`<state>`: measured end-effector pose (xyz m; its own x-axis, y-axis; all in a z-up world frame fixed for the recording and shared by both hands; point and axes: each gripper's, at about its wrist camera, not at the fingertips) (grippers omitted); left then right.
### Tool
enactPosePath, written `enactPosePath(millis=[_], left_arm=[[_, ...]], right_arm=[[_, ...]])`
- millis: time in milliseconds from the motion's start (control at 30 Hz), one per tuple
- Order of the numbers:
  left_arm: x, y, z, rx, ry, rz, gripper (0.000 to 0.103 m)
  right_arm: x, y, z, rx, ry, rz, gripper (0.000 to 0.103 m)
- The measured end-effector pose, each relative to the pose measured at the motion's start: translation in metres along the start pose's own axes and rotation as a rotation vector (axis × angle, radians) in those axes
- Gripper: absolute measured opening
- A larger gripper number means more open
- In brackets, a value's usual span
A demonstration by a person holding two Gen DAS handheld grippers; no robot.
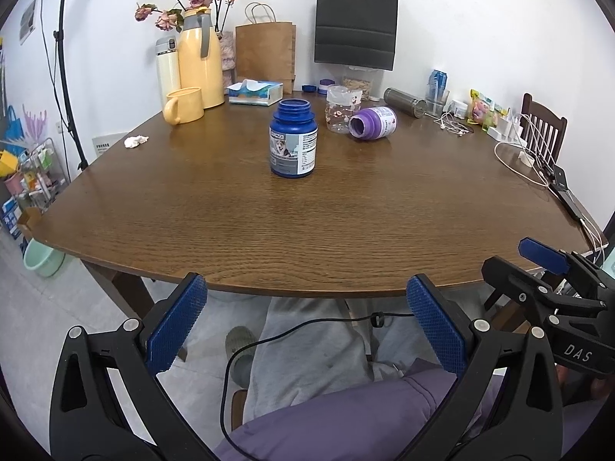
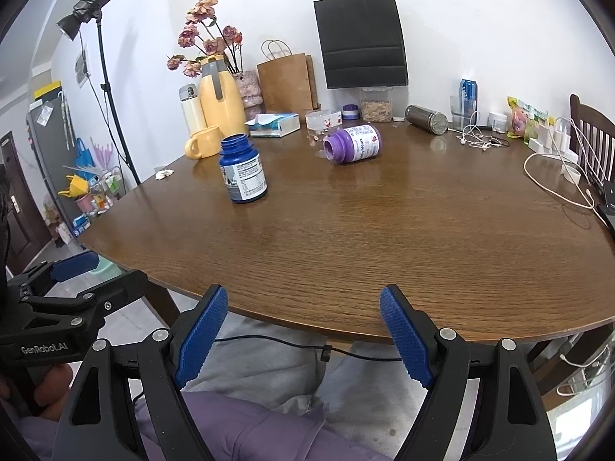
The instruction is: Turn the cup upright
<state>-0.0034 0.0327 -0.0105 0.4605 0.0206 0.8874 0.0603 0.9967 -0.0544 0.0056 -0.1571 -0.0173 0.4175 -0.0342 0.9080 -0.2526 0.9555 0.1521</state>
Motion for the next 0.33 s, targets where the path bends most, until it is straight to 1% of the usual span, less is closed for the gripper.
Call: enactPosePath(millis=[167, 333], left_arm=[[0.0015, -0.0025, 0.0031, -0.008, -0.019, -0.005, 0.103], [0.0006, -0.0010, 0.0054, -0.003, -0.014, 0.002, 0.103]], right_arm=[[0.0004, -0.0002, 0.0021, -0.002, -0.012, -0.002, 0.086], [0.0011, 0.0016, 0.0058, 0.000, -0.031, 0.004, 0.086]])
Point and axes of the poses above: each gripper's, at about its wrist camera, not at the fingertips, and z roughly against the way its jaws point, y to its left, x to its top, and after that the axes turned 12 degrees about -y, right-handed
